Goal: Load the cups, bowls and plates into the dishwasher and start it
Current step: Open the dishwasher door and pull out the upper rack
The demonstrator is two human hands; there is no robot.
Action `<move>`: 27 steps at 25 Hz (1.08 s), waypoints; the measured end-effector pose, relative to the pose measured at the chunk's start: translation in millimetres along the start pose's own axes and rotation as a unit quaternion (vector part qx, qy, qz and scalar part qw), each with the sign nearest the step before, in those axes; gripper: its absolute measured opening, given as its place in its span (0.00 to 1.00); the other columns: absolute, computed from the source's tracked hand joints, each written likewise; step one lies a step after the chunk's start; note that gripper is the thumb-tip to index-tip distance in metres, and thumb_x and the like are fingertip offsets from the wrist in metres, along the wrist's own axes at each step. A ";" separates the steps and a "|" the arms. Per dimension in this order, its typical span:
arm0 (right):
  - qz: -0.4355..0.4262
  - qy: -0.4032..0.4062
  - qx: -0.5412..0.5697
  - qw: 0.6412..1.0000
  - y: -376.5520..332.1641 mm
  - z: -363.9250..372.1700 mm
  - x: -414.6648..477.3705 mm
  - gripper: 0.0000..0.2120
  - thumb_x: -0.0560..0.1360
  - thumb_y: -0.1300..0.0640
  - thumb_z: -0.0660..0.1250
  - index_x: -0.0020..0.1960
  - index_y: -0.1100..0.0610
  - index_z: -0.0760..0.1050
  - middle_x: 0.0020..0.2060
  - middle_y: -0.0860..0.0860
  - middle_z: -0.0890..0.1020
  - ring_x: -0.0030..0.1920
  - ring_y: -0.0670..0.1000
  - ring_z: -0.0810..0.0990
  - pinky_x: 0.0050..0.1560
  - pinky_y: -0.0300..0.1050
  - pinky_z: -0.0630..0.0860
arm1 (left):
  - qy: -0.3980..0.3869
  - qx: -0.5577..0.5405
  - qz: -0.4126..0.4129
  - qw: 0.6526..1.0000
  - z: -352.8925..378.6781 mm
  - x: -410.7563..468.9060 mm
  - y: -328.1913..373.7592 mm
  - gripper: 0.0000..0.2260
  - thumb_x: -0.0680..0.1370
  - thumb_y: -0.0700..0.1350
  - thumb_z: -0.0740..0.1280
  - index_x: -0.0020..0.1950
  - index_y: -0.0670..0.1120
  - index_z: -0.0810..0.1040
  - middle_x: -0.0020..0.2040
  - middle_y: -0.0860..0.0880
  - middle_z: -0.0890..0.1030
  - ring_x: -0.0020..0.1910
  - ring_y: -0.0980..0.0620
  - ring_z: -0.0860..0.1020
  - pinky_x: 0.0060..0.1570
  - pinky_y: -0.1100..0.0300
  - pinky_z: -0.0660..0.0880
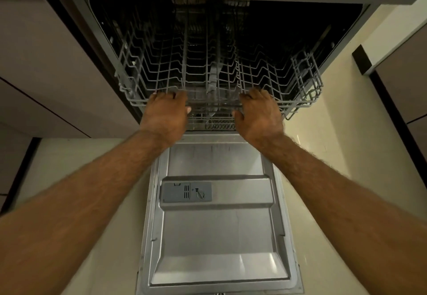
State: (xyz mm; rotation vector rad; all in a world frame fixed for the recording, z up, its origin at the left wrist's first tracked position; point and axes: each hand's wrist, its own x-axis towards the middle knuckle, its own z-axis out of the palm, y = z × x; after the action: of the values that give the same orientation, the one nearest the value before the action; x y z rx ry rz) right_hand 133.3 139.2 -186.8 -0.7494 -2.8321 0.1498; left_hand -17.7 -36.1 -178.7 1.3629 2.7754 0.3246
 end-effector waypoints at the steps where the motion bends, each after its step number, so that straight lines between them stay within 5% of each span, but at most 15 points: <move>1: 0.000 0.000 -0.001 1.000 -1.4 -2.6 -13.7 0.16 0.78 0.49 0.65 0.62 0.56 0.77 0.59 0.53 0.79 0.59 0.56 0.75 0.65 0.53 0.72 | 0.000 -0.005 0.010 1.000 -2.0 -13.7 4.0 0.10 0.84 0.47 0.61 0.60 0.41 0.73 0.47 0.41 0.79 0.46 0.41 0.76 0.50 0.49 0.69; 5: 0.027 -0.021 -0.005 0.999 -6.6 -12.7 -73.1 0.17 0.79 0.48 0.66 0.63 0.55 0.77 0.59 0.52 0.79 0.60 0.54 0.74 0.66 0.52 0.71 | -0.029 -0.011 0.008 0.999 -7.4 -65.7 22.9 0.08 0.85 0.48 0.59 0.57 0.44 0.73 0.36 0.52 0.71 0.37 0.49 0.72 0.41 0.54 0.67; 9: 0.034 -0.039 0.010 0.999 -18.9 -21.7 -129.6 0.19 0.80 0.48 0.65 0.66 0.56 0.76 0.60 0.53 0.80 0.60 0.53 0.76 0.65 0.52 0.73 | -0.032 -0.026 0.012 0.999 -8.9 -120.4 31.1 0.04 0.84 0.45 0.59 0.52 0.47 0.71 0.39 0.49 0.78 0.36 0.49 0.71 0.41 0.53 0.64; 17: 0.068 -0.029 0.047 0.996 -36.5 -29.9 -205.2 0.17 0.77 0.51 0.70 0.63 0.57 0.78 0.55 0.52 0.82 0.56 0.54 0.78 0.61 0.54 0.76 | -0.022 -0.044 0.019 0.999 -6.7 -195.3 38.0 0.11 0.81 0.40 0.63 0.42 0.50 0.66 0.30 0.56 0.69 0.27 0.51 0.68 0.38 0.55 0.59; 27: 0.073 -0.047 0.040 0.995 -42.3 -31.0 -251.6 0.18 0.77 0.49 0.70 0.64 0.54 0.78 0.56 0.50 0.82 0.57 0.52 0.79 0.62 0.54 0.77 | -0.053 -0.050 -0.032 0.997 -9.1 -239.3 54.0 0.10 0.83 0.42 0.60 0.43 0.53 0.65 0.31 0.58 0.63 0.28 0.60 0.63 0.39 0.56 0.62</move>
State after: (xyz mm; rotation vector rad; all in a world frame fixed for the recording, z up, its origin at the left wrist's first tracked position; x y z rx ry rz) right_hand 333.8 -21.5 -194.0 -0.9542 -2.8383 0.3287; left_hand 170.5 -193.7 -173.9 1.2286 2.6709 0.3709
